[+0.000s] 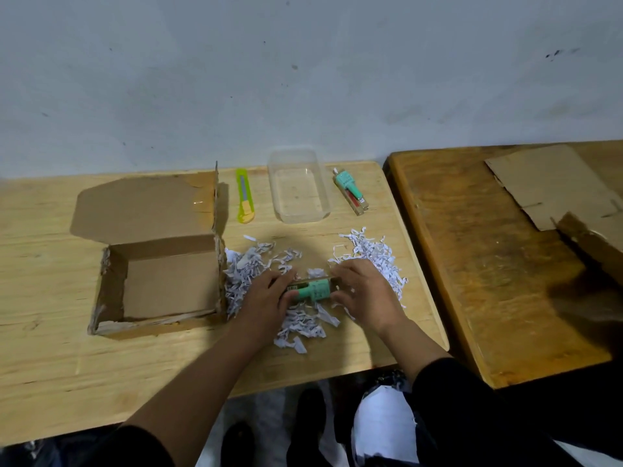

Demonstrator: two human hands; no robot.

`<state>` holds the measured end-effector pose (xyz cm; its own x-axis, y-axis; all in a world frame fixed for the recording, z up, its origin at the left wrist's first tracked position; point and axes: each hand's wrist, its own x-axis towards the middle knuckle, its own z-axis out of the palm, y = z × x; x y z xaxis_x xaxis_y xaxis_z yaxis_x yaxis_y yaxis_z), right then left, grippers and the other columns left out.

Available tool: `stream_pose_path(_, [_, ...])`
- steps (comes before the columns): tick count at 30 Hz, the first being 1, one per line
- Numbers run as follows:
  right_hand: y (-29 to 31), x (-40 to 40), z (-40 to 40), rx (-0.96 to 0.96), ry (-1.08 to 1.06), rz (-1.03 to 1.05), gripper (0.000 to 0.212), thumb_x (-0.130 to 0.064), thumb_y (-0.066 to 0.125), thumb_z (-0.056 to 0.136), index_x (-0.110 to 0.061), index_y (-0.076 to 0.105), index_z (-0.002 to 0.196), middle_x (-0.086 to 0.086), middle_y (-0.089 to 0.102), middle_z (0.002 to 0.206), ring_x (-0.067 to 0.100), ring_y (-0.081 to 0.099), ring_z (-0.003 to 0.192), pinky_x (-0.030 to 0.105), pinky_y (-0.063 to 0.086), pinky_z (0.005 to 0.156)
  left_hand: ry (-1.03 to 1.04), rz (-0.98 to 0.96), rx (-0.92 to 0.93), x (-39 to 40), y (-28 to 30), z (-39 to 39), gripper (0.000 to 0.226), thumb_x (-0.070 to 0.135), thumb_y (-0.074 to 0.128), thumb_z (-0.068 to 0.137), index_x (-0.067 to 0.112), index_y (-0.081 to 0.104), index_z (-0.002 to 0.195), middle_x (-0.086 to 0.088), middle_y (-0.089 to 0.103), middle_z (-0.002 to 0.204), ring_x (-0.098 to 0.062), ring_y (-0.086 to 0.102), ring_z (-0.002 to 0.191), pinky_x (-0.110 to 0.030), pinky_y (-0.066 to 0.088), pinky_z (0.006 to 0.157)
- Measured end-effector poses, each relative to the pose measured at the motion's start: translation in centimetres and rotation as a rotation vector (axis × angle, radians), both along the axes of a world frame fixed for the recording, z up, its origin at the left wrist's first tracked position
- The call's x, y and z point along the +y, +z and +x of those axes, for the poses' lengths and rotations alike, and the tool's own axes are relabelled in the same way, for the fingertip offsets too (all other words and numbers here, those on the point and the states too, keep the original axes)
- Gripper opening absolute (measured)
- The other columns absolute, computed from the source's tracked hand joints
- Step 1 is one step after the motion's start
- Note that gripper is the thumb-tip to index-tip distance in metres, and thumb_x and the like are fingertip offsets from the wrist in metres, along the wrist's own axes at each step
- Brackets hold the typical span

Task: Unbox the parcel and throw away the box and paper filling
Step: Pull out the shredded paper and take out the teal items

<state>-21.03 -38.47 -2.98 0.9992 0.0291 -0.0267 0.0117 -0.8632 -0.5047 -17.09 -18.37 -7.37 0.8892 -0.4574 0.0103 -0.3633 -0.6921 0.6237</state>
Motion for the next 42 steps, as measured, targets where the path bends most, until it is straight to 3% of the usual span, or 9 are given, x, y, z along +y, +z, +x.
stream_pose_path(8, [-0.4,0.0,2.0,0.15,0.071,-0.03,0.043,-0.024,0.064,0.083,-0.011,0.056,0.124,0.009,0.055,0.125,0.022,0.048,0.117,0.03,0.041,0.101,0.096,-0.055,0.03,-0.2,0.0,-0.2,0.03,0.021,0.055,0.091,0.01,0.056,0.119,-0.011,0.056,0.113,-0.024,0.051,0.104,-0.024,0.037,0.084])
stream_pose_path(14, [-0.9,-0.7,2.7,0.121,0.128,-0.074,0.037,-0.014,0.065,0.08,-0.005,0.06,0.115,0.016,0.06,0.115,0.03,0.051,0.109,0.026,0.039,0.087,0.101,-0.023,0.044,-0.2,-0.4,-0.3,0.05,0.02,0.074,0.075,0.01,0.055,0.121,-0.012,0.056,0.119,-0.027,0.051,0.112,-0.036,0.043,0.096])
stream_pose_path(18, [-0.7,-0.9,2.5,0.015,0.153,-0.074,0.029,-0.014,0.068,0.075,-0.004,0.066,0.102,0.016,0.065,0.105,0.034,0.058,0.097,0.041,0.052,0.082,0.132,-0.043,0.065,-0.3,-0.3,-0.3,0.062,0.015,0.076,0.072,0.011,0.049,0.128,-0.013,0.056,0.123,-0.029,0.051,0.116,-0.036,0.042,0.097])
stream_pose_path(21, [0.5,-1.2,2.2,-0.022,0.138,-0.072,0.029,-0.013,0.066,0.074,-0.004,0.066,0.101,0.016,0.065,0.103,0.034,0.058,0.093,0.04,0.049,0.081,0.152,-0.048,0.122,-0.5,0.1,-0.3,0.071,0.017,0.075,0.075,0.015,0.039,0.136,-0.011,0.052,0.13,-0.027,0.047,0.12,-0.036,0.041,0.097])
stream_pose_path(24, [1.7,-1.9,1.7,-0.017,0.036,-0.005,0.029,-0.008,0.07,0.075,-0.004,0.065,0.103,0.019,0.064,0.1,0.036,0.055,0.096,0.036,0.043,0.084,0.138,-0.031,0.147,-0.6,0.3,-0.3,0.076,0.021,0.073,0.077,0.016,0.032,0.141,-0.009,0.052,0.129,-0.026,0.047,0.119,-0.034,0.041,0.095])
stream_pose_path(27, [2.4,-2.3,0.8,0.029,-0.128,0.044,0.034,-0.02,0.069,0.08,-0.011,0.063,0.113,0.014,0.061,0.105,0.027,0.052,0.102,0.029,0.04,0.085,0.131,-0.017,0.173,-0.6,0.6,-0.3,0.073,0.021,0.072,0.079,0.015,0.033,0.14,-0.01,0.05,0.131,-0.026,0.044,0.122,-0.036,0.039,0.098])
stream_pose_path(34, [2.2,-2.0,-1.8,0.073,-0.438,0.267,0.031,-0.025,0.073,0.076,-0.017,0.066,0.105,0.006,0.061,0.096,0.017,0.055,0.084,0.031,0.048,0.077,0.135,0.017,0.178,-0.9,0.9,-0.6,0.064,0.019,0.067,0.083,0.014,0.036,0.139,-0.012,0.042,0.14,-0.028,0.035,0.131,-0.036,0.032,0.106])
stream_pose_path(37, [1.9,-1.9,-2.2,0.045,-0.575,0.37,0.03,-0.024,0.072,0.078,-0.017,0.066,0.106,0.003,0.058,0.095,0.019,0.057,0.086,0.035,0.053,0.076,0.126,0.045,0.139,-1.0,0.7,-1.0,0.056,0.018,0.066,0.084,0.011,0.042,0.134,-0.015,0.042,0.139,-0.029,0.036,0.13,-0.037,0.031,0.106])
stream_pose_path(42, [1.9,-2.9,-0.9,-0.061,-0.728,0.435,0.035,-0.023,0.067,0.082,-0.011,0.061,0.115,0.001,0.056,0.1,0.019,0.057,0.093,0.029,0.053,0.07,0.095,0.066,0.062,-1.3,0.1,-1.3,0.052,0.019,0.068,0.082,0.011,0.049,0.13,-0.016,0.049,0.132,-0.032,0.042,0.125,-0.04,0.035,0.104])
